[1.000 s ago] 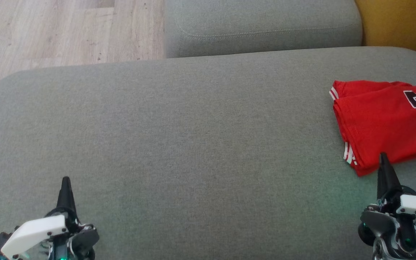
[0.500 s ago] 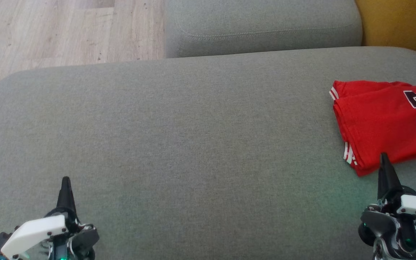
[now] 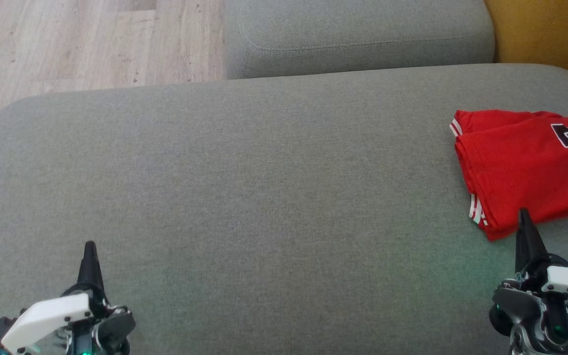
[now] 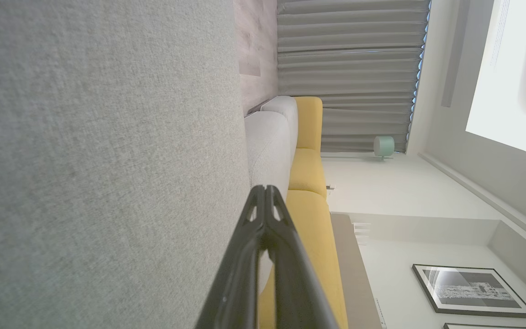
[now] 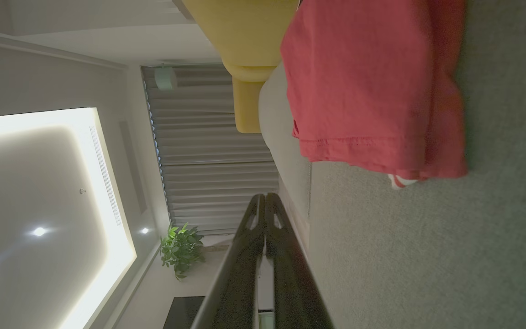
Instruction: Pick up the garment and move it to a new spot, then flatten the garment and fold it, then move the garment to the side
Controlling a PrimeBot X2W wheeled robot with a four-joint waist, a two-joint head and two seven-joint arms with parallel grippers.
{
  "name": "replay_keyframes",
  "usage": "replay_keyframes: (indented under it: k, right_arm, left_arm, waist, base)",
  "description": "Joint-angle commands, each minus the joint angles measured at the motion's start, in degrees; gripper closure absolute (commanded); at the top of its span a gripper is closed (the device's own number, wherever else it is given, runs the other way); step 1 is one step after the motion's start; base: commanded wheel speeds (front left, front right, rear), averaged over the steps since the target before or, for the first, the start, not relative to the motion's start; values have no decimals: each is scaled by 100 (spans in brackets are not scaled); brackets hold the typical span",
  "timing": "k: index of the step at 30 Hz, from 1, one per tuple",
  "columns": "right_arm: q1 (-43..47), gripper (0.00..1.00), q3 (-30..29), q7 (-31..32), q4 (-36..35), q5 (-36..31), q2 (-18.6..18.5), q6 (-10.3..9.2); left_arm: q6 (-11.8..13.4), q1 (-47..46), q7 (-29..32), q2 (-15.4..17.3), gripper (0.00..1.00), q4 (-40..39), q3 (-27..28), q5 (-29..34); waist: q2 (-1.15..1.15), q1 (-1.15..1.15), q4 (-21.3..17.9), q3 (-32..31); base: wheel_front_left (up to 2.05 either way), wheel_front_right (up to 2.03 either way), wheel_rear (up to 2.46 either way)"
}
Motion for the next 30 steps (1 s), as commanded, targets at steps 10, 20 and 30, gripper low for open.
replay_keyframes:
  k: [10,20,30]
  right_arm:
    - [-292,100,86,35,-212,-44,-38,22]
    - [-292,100,77,43,-211,-51,-32,22]
    - [-293,100,70,48,-211,-57,-27,22]
  left_arm:
    - [-40,-273,19,27,100,-207,222,-29]
    - [-40,-273,19,27,100,-207,222,-29]
    - [-40,-273,18,27,100,-207,222,-30]
  waist:
    - [0,0,0,0]
    - [0,0,0,0]
    - [0,0,0,0]
  base:
    - [0,0,0]
    - [0,0,0]
    - [0,0,0]
